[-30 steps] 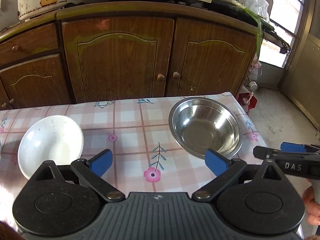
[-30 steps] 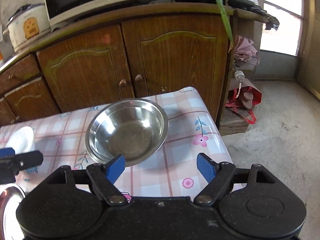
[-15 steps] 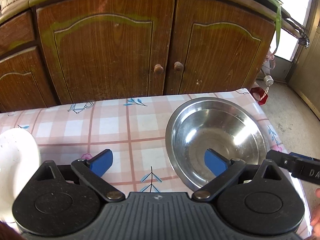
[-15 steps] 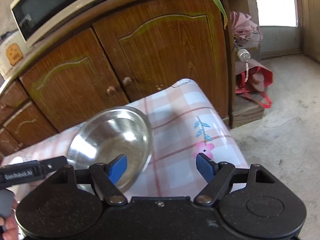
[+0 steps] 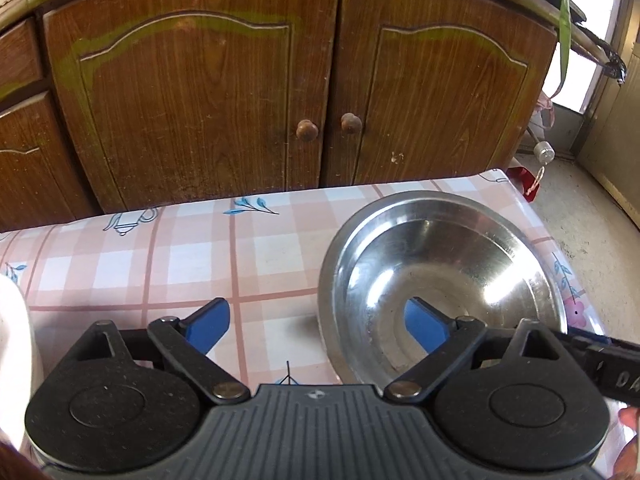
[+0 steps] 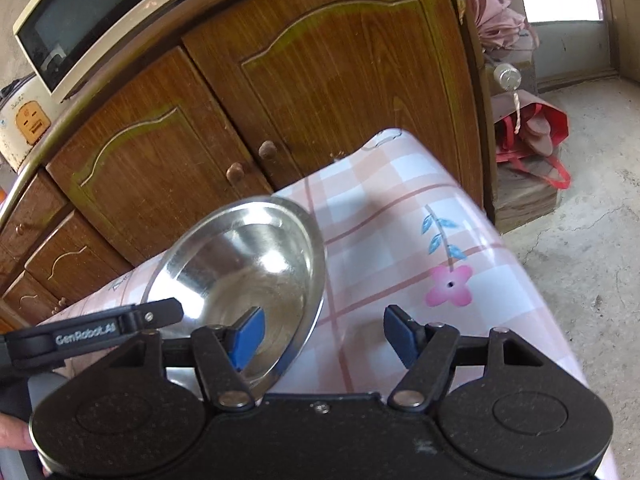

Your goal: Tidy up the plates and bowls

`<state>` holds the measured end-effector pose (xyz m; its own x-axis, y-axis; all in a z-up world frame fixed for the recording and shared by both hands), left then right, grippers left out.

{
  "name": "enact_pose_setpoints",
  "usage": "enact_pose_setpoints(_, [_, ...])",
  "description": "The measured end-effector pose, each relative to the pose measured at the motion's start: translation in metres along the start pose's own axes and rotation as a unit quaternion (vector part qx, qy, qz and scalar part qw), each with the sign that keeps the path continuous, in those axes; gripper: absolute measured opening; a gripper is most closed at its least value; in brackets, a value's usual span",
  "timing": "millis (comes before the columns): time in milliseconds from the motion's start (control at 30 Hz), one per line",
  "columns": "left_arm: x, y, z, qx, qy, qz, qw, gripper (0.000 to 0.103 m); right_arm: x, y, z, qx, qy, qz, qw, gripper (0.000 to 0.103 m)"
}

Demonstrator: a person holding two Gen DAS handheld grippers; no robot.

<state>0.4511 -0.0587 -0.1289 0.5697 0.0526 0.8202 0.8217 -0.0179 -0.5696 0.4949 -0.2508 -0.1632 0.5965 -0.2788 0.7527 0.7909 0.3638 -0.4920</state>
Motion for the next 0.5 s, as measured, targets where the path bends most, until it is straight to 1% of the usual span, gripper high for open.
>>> enact_pose_setpoints(33, [-0.001, 0.002, -0.002, -0.002, 0.001, 0.004, 1.0, 0.084, -0.004, 0.003, 0.001, 0.004, 0.004, 0.01, 1.0, 0.059])
enact_pose_setpoints(67, [-0.003, 0.005, -0.003, -0.006, -0.002, 0.012, 0.9999, 0.078, -0.006, 0.004, 0.002, 0.006, 0.002, 0.007, 1.0, 0.052])
enact_pose_setpoints(100, [-0.005, 0.009, -0.004, -0.01, -0.005, 0.022, 0.9997, 0.061, -0.007, 0.005, 0.003, 0.01, 0.004, 0.013, 1.0, 0.036])
enact_pose_setpoints(133, [-0.007, 0.012, -0.005, -0.011, -0.004, 0.033, 0.9994, 0.043, -0.009, 0.006, 0.004, 0.02, 0.01, 0.018, 1.0, 0.024])
enact_pose_setpoints(167, [-0.009, 0.014, -0.006, -0.014, -0.005, 0.033, 0.9993, 0.037, -0.01, 0.005, 0.004, 0.025, 0.018, 0.018, 0.999, 0.022])
enact_pose_setpoints(200, [-0.009, 0.013, -0.007, -0.016, -0.003, 0.028, 0.9995, 0.026, -0.01, 0.002, 0.005, 0.037, 0.024, 0.003, 0.999, 0.02])
enact_pose_setpoints(233, [-0.009, 0.012, -0.008, -0.018, -0.005, 0.028, 0.9994, 0.025, -0.009, -0.001, 0.006, 0.037, 0.022, -0.007, 0.999, 0.021])
enact_pose_setpoints(300, [-0.009, 0.008, -0.009, -0.019, -0.006, 0.018, 0.9996, 0.024, -0.008, -0.003, 0.01, 0.022, 0.001, -0.011, 1.0, 0.021])
enact_pose_setpoints(500, [-0.005, -0.009, -0.015, -0.018, 0.0, -0.001, 0.9998, 0.023, -0.003, -0.013, 0.015, 0.004, -0.026, -0.022, 0.999, 0.022])
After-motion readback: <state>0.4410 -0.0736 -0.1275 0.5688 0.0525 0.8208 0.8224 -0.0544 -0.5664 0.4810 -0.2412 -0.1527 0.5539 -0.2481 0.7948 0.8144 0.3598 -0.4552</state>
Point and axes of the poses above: each gripper's, at about its wrist camera, not at the fingertips, and y roughly the way its jaws point, z to its left, x to its top, the point moved 6 cm from there along y, roughly the way its jaws point, and after that the axes turned 14 degrees about -z, right-handed, at the moved point
